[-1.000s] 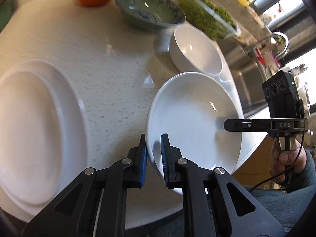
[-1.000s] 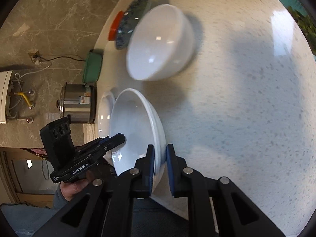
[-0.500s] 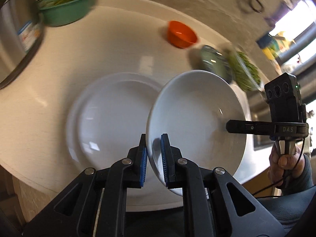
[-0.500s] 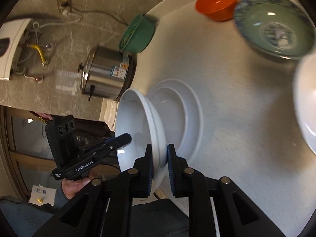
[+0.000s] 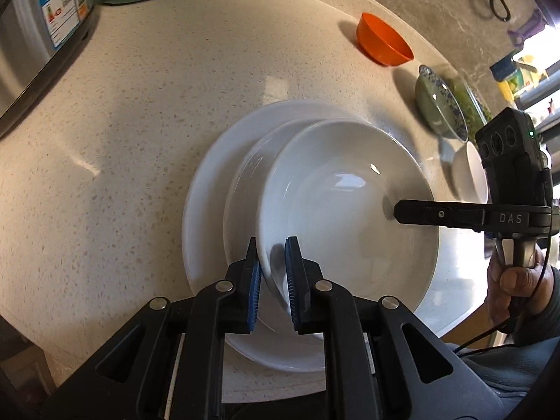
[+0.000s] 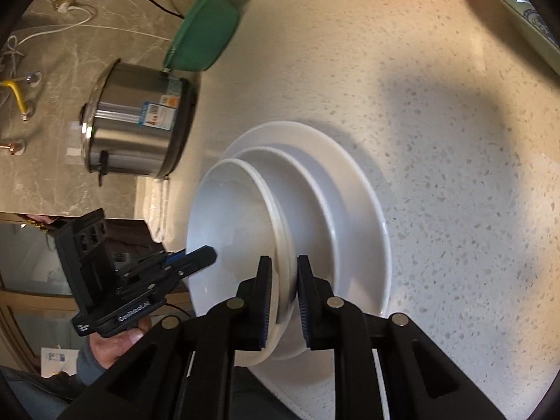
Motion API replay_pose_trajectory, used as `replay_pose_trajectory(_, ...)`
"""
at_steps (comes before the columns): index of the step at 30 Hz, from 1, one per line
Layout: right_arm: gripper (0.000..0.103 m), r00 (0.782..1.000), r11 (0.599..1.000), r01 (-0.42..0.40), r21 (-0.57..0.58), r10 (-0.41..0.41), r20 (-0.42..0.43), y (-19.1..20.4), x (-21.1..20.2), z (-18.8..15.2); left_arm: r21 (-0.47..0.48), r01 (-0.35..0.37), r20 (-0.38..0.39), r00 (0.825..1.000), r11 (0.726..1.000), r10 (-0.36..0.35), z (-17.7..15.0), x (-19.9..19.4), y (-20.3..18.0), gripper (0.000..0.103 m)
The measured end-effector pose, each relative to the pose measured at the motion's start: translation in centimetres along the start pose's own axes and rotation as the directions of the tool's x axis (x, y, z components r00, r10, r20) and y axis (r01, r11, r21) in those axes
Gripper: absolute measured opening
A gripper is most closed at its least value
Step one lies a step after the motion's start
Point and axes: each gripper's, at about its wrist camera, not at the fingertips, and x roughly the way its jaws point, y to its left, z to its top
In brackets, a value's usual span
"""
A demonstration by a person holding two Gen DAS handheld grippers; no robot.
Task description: Organize plates and bowls
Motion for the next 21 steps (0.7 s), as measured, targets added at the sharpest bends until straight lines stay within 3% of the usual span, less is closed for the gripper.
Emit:
replay_pose_trajectory(6,0.018,0.993,0.992,0.113,-0.063,-0.112,0.019,1.7,0.8,-0.2,0.035,0.008,-0.012,1.000,0.999,-0.008,0.1,1.1,-0.2,0.012)
replay_pose_trajectory(11,0.021,0.964,0.951,0.265,-0.161,-0.261,0.046,3.7,1.6,-0.7,0.040,0.016,-0.015,1.000,0.999,-0.015,0.0,0.9,-0.3,0.014)
replay_pose_trajectory(14,0.036,0.939,0.912,0.345,-0.222,-0.338,0.071,5.3,2.2,-1.2,0.043,0.013,-0.013,1.000,0.999,-0.013,0.0,0.9,-0.4,0.016)
replay_pose_trajectory(16,0.053,0.927,0.892,0.374,-0.256,-0.365,0.082,6.3,2.8,-1.5,0.052,0.016,-0.015,1.000,0.999,-0.015,0.2,1.0,-0.6,0.019)
replay_pose_trajectory(18,0.064,0.920,0.879,0.390,-0.274,-0.381,0.088,6.9,3.2,-1.7,0.066,0.018,-0.017,1.000,0.998,-0.017,0.3,1.0,-0.9,0.023)
replay_pose_trajectory(20,0.069,0.911,0.865,0.410,-0.289,-0.401,0.092,7.4,3.5,-1.8,0.087,0.016,-0.018,1.000,0.996,-0.015,0.4,1.1,-1.3,0.028)
replay_pose_trajectory(21,0.069,0.906,0.859,0.422,-0.291,-0.413,0.096,7.6,3.6,-1.9,0.097,0.016,-0.019,1.000,0.995,-0.015,0.4,1.1,-1.4,0.036)
